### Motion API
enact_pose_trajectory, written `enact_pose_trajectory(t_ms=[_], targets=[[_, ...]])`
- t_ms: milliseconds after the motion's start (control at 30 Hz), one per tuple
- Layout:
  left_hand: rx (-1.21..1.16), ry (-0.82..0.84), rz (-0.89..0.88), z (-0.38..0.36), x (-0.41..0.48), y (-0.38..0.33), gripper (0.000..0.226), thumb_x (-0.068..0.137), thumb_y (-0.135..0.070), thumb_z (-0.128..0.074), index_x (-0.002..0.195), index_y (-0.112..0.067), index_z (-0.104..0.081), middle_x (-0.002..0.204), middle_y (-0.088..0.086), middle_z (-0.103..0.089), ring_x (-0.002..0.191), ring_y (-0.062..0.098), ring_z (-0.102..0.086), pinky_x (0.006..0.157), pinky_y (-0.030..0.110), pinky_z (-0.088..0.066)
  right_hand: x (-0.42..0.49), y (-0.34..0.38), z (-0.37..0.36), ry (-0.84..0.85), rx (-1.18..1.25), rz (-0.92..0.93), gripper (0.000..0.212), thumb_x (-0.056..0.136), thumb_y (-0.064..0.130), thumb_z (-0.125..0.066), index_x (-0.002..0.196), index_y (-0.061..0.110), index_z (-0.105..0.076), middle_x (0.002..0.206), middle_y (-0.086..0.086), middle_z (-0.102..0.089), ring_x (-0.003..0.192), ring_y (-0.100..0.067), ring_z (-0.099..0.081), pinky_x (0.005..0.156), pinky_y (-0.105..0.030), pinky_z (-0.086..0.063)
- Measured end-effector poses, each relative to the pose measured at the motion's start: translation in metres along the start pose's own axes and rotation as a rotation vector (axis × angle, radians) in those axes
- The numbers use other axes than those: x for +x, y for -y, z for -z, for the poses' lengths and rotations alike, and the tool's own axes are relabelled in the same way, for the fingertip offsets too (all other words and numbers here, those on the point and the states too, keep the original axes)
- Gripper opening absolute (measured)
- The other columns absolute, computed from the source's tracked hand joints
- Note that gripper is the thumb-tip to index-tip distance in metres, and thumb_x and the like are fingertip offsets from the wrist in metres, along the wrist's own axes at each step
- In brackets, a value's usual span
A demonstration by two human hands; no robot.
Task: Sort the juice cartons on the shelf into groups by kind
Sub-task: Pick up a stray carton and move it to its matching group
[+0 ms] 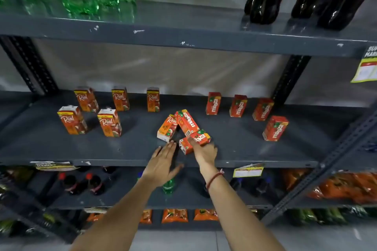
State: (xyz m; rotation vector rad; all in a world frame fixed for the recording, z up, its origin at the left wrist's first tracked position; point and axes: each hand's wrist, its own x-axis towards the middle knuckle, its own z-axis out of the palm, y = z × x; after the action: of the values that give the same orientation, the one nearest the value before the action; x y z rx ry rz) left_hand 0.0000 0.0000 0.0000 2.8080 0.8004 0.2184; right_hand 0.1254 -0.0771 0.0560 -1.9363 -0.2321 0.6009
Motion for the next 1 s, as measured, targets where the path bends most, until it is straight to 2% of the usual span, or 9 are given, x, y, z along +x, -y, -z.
enact_pose_trajectory(t_ms=[100, 167, 400, 567, 667, 767, 867, 1000], targets=[[0.017, -0.019, 0.009, -0.005, 0.008, 0.000, 0.088, 0.087, -0.065, -0.035, 0.147, -0.009, -0.006, 0.158, 0.008, -0.011, 0.145, 0.018, -0.009, 0.117, 0.035, 0.000, 0.009, 0.006, -0.008, 0.016, -0.073, -0.101, 0.095, 0.059, 0.049, -0.082, 0.131, 0.004, -0.040, 0.136, -0.017, -0.042, 0.127, -0.034, -0.039, 0.105, -0.040, -0.036], [0.018, -0.036, -0.008, -0.008, 0.009, 0.000, 0.091, 0.083, -0.068, -0.036, 0.147, -0.010, -0.007, 0.158, 0.008, -0.012, 0.145, 0.018, -0.009, 0.116, 0.035, 0.002, 0.015, 0.008, -0.012, 0.031, -0.105, -0.153, 0.097, 0.057, 0.045, -0.085, 0.132, 0.005, -0.037, 0.137, -0.017, -0.040, 0.127, -0.034, -0.041, 0.104, -0.042, -0.039], [0.070, -0.022, -0.053, -0.011, 0.007, 0.003, 0.103, 0.075, -0.078, -0.033, 0.147, -0.011, -0.003, 0.158, 0.008, -0.009, 0.145, 0.018, -0.006, 0.113, 0.036, 0.008, 0.029, 0.007, -0.012, 0.087, -0.213, -0.163, 0.102, 0.056, 0.045, -0.085, 0.135, 0.009, -0.032, 0.142, -0.016, -0.037, 0.131, -0.034, -0.038, 0.108, -0.047, -0.037], [0.101, -0.009, -0.131, -0.009, 0.002, 0.008, 0.106, 0.073, -0.078, -0.037, 0.147, -0.010, -0.005, 0.158, 0.007, -0.009, 0.145, 0.017, -0.003, 0.115, 0.037, 0.006, 0.036, 0.003, -0.006, 0.194, -0.166, -0.015, 0.092, 0.056, 0.033, -0.087, 0.133, 0.014, -0.041, 0.137, -0.011, -0.050, 0.127, -0.031, -0.046, 0.108, -0.047, -0.039], [0.103, -0.008, -0.162, -0.009, -0.002, 0.008, 0.105, 0.074, -0.076, -0.041, 0.147, -0.009, -0.007, 0.158, 0.007, -0.010, 0.145, 0.018, -0.003, 0.115, 0.038, 0.005, 0.036, 0.001, -0.002, 0.291, -0.139, -0.021, 0.086, 0.059, 0.025, -0.087, 0.132, 0.011, -0.043, 0.133, -0.009, -0.056, 0.123, -0.027, -0.052, 0.106, -0.042, -0.041], [0.124, 0.008, -0.163, -0.008, -0.002, 0.007, 0.101, 0.076, -0.074, -0.041, 0.147, -0.010, -0.007, 0.158, 0.007, -0.007, 0.145, 0.018, -0.001, 0.116, 0.039, 0.005, 0.032, -0.004, 0.002, 0.311, -0.103, -0.009, 0.070, 0.059, 0.021, -0.087, 0.119, 0.007, -0.056, 0.124, -0.010, -0.064, 0.113, -0.024, -0.059, 0.095, -0.033, -0.047], [0.157, 0.007, -0.154, -0.008, -0.003, 0.004, 0.095, 0.080, -0.068, -0.042, 0.147, -0.010, -0.007, 0.158, 0.008, -0.007, 0.145, 0.020, -0.002, 0.117, 0.042, 0.002, 0.022, -0.011, 0.009, 0.343, -0.030, 0.058, 0.049, 0.059, 0.016, -0.087, 0.099, 0.013, -0.059, 0.113, -0.007, -0.068, 0.101, -0.018, -0.063, 0.085, -0.029, -0.049], [0.160, -0.006, -0.155, -0.008, -0.004, 0.001, 0.089, 0.082, -0.061, -0.047, 0.146, -0.008, -0.014, 0.156, 0.012, -0.017, 0.145, 0.024, -0.009, 0.117, 0.044, -0.002, 0.003, -0.016, 0.020, 0.465, 0.087, 0.149, 0.046, 0.058, 0.015, -0.087, 0.093, 0.022, -0.060, 0.094, 0.008, -0.069, 0.095, -0.011, -0.066, 0.070, -0.017, -0.047]])
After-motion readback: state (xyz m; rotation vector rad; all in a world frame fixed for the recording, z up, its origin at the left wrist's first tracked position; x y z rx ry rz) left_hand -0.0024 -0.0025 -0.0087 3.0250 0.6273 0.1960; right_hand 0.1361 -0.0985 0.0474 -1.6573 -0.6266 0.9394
